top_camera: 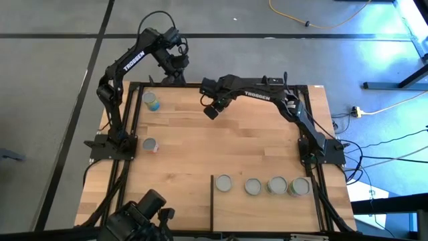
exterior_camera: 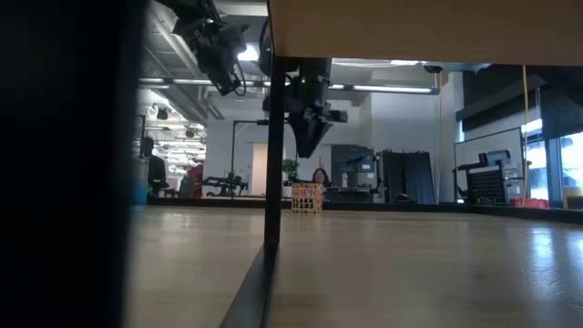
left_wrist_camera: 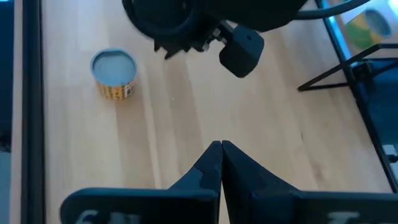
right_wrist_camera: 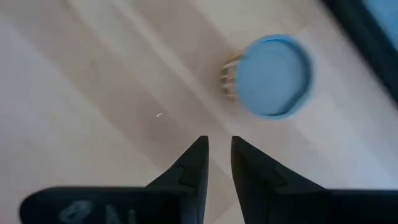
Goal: Pick and place cans onto a shelf
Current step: Put the yellow canned black beans on the shelf
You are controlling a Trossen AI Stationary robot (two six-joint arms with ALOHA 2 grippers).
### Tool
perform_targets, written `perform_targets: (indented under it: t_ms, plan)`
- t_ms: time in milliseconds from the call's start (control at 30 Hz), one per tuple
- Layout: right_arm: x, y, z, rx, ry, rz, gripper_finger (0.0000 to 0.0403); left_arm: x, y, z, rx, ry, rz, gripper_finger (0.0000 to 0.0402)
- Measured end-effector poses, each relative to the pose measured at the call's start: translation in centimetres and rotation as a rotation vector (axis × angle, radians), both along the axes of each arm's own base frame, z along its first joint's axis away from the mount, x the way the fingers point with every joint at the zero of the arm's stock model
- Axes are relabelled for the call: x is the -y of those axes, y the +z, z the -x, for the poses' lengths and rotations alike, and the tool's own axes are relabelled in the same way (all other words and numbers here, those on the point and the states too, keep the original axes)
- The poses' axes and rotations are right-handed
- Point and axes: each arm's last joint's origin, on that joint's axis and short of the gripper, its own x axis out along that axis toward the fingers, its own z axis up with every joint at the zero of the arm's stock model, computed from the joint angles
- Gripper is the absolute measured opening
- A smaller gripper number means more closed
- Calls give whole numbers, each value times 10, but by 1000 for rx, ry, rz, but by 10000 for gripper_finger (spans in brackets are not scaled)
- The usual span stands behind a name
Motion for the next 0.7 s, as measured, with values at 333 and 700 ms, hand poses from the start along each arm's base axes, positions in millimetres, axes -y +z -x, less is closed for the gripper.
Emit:
perform_targets:
  t_ms: [333, 700]
  plan:
    - [-4, -13, -6, -36, 24, 16, 71, 0, 0, 0, 22, -39, -34, 0]
    - [-12, -42, -16, -158, 93, 132, 71, -1, 1, -1, 54, -42, -22, 0]
